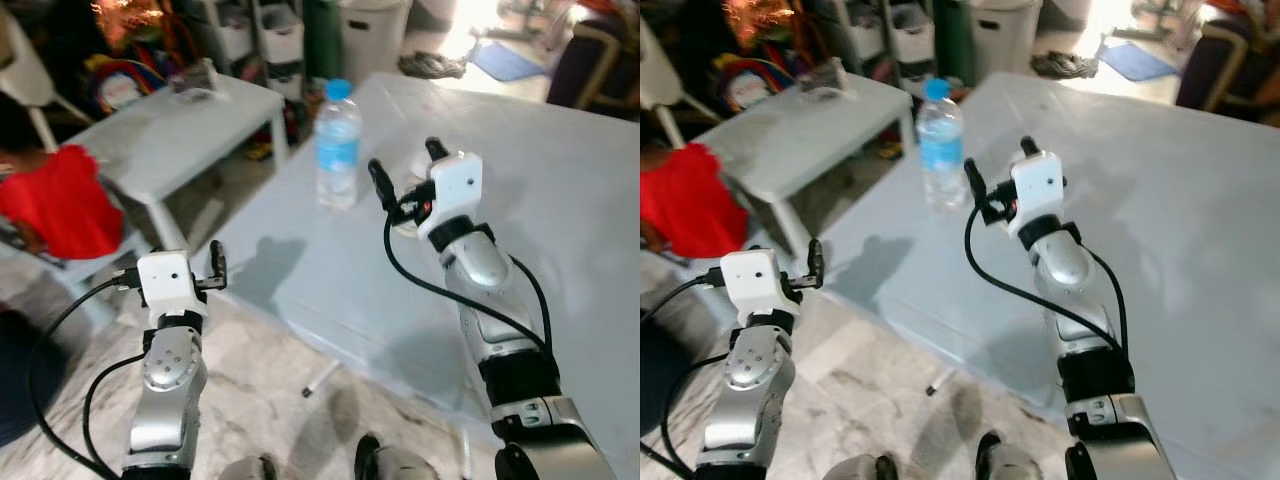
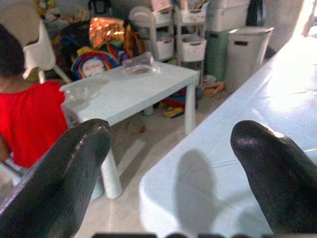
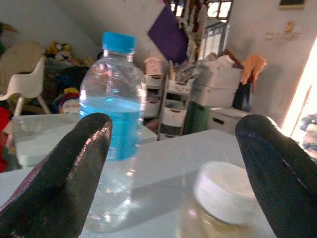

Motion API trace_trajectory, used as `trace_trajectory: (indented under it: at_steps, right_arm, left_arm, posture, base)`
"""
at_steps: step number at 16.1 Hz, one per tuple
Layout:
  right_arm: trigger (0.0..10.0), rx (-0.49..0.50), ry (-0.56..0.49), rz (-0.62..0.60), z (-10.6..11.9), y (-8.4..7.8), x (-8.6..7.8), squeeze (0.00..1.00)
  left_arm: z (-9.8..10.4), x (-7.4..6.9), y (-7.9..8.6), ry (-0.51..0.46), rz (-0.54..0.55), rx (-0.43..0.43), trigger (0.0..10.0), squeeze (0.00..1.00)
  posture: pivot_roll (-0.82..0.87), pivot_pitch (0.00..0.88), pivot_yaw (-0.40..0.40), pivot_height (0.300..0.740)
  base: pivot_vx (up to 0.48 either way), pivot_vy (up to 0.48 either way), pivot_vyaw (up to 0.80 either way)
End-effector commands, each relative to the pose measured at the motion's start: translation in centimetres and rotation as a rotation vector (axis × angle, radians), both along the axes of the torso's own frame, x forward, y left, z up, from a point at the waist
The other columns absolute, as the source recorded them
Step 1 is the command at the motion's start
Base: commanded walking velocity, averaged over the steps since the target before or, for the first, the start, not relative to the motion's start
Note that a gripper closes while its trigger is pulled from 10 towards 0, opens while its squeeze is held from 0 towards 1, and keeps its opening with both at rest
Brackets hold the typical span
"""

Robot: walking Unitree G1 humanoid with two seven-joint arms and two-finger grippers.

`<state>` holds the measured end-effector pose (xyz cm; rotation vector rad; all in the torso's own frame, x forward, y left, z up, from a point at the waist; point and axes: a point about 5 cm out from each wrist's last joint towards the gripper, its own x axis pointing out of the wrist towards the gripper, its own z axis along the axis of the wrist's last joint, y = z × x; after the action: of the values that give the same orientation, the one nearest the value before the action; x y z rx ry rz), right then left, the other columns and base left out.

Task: Restocking fridge

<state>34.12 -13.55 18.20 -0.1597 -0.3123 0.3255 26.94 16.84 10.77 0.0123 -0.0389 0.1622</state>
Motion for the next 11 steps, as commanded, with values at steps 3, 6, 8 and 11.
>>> trace_trajectory:
  at_steps: [3, 6, 8, 11]
  right_arm:
    - [10.0, 0.002, -0.055, 0.025, 0.7, 1.0, -1.4, 0.00]
    - [10.0, -0.013, -0.096, 0.051, 1.2, 1.7, -2.6, 0.00]
    - [10.0, -0.027, -0.107, 0.059, 1.3, 1.8, -3.2, 0.00]
    - [10.0, -0.044, -0.102, 0.060, 1.0, 1.8, -3.6, 0.00]
  left_arm:
    - [0.5, -1.1, 1.4, 0.001, 0.043, 0.002, 10.0, 0.00]
    - [0.9, -1.3, 1.4, -0.016, 0.040, 0.001, 10.0, 0.00]
    - [1.2, -1.3, 1.3, -0.027, 0.033, -0.002, 10.0, 0.00]
    - [1.4, -1.1, 0.9, -0.033, 0.025, -0.010, 10.0, 0.00]
  posture:
    - [-0.04, 0.071, 0.048, 0.740]
    - [-0.05, 0.071, 0.048, 0.740]
    - [-0.06, 0.067, 0.044, 0.740]
    - [-0.06, 0.063, 0.038, 0.740]
  base:
    - [0.000, 0.100, 0.00]
    - [0.000, 0.480, 0.00]
    - [0.000, 0.480, 0.00]
    - [0.000, 0.480, 0.00]
